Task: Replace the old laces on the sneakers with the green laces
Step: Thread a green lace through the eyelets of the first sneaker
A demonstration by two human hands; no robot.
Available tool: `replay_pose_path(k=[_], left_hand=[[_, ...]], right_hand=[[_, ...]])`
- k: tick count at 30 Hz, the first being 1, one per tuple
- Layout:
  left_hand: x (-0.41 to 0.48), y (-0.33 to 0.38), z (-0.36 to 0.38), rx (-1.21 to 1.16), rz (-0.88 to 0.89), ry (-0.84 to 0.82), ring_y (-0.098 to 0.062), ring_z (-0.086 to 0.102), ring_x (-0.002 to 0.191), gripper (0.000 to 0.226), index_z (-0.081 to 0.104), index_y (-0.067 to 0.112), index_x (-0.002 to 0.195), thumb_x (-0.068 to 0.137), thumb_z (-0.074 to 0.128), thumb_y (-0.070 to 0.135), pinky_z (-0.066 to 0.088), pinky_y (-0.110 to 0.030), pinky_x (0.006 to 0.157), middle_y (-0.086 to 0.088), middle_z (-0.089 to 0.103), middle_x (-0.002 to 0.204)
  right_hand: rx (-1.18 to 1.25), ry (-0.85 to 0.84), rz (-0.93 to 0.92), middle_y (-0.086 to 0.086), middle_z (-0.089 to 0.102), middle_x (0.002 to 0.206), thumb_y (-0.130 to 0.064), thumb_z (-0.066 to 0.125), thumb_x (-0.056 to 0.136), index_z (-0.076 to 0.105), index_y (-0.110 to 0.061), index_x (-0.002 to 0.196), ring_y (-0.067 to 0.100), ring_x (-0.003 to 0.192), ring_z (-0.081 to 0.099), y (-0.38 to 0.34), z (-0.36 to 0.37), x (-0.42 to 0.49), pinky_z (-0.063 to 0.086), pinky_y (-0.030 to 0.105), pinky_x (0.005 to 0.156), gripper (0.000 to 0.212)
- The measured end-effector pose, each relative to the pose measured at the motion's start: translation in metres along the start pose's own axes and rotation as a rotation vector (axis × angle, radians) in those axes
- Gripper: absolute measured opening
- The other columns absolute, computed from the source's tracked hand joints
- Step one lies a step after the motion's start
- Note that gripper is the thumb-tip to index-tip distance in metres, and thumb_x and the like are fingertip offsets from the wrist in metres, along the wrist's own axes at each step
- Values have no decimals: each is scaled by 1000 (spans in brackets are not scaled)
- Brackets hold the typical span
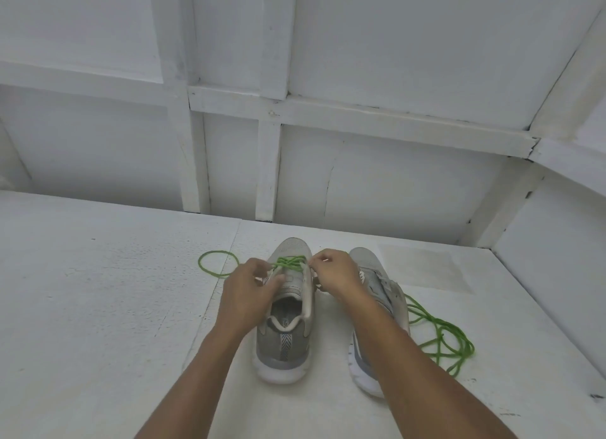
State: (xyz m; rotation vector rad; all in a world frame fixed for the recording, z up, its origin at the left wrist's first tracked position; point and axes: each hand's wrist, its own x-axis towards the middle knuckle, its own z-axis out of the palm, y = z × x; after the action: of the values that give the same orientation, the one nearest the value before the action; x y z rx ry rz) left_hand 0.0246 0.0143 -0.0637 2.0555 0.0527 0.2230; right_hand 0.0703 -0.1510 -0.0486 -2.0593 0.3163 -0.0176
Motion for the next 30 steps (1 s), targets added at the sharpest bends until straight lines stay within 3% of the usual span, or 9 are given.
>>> replay_pose_path(k=[5,10,12,14,18,22,24,28,30], left_hand=[[-15,-5,8,-240,-73,10,7,59,94,14,68,45,102,91,60,45,44,-15,77,26,66,97],[-14,-9,11,-254,-123,5,4,58,97,26,70,42,110,91,57,53,45,-18,82,24,67,100],[-14,-11,12,-247,-129,6,3,59,97,28,70,43,111,90,56,55,47,-23,87,24,68,100],[-13,-12,12,-240,-129,11,6,59,93,28,70,44,111,90,56,56,47,-24,85,27,67,92],[-11,-11,11,-279,-123,39,8,59,94,29,71,41,111,88,58,55,47,-22,87,27,68,95],[-10,-12,10,-292,-114,51,5,59,100,24,72,43,107,89,59,52,47,-23,91,28,69,100],[-11,-12,10,-309,-117,48,5,60,97,20,71,45,104,89,60,51,48,-24,89,31,68,92],[-12,-11,10,-317,-106,49,11,59,92,18,71,46,104,90,60,51,46,-18,84,39,65,82],[-13,-11,11,-311,-103,52,10,59,92,18,70,47,104,90,59,51,46,-19,85,38,65,80]], right_hand=[[31,119,-75,5,63,89,-15,44,92,54,-18,79,22,78,65,-23,-28,13,46,29,60,17],[1052,336,-22,4,39,71,-1,35,91,44,-12,76,10,44,45,-80,-98,35,35,18,40,20],[798,354,-176,0,42,68,-3,41,90,47,-16,74,7,44,38,-86,-105,32,29,17,40,21],[228,282,-382,-4,54,74,-9,52,90,59,-17,80,7,58,47,-77,-92,21,38,19,53,15],[-809,-222,-427,-2,57,118,-27,61,91,65,-22,118,19,110,55,-29,-50,6,44,30,91,28],[-835,-190,-409,-2,63,106,-31,56,95,68,-20,100,21,98,59,-23,-42,-1,48,35,81,17],[-613,-116,-419,-3,63,97,-24,53,97,62,-19,93,19,87,58,-33,-50,5,45,30,73,12],[787,77,-141,-4,66,69,-10,44,94,48,-18,84,8,47,43,-76,-98,18,28,20,42,13],[1048,202,-152,-3,55,61,-11,45,91,46,-19,82,8,41,33,-86,-117,22,22,17,39,12]])
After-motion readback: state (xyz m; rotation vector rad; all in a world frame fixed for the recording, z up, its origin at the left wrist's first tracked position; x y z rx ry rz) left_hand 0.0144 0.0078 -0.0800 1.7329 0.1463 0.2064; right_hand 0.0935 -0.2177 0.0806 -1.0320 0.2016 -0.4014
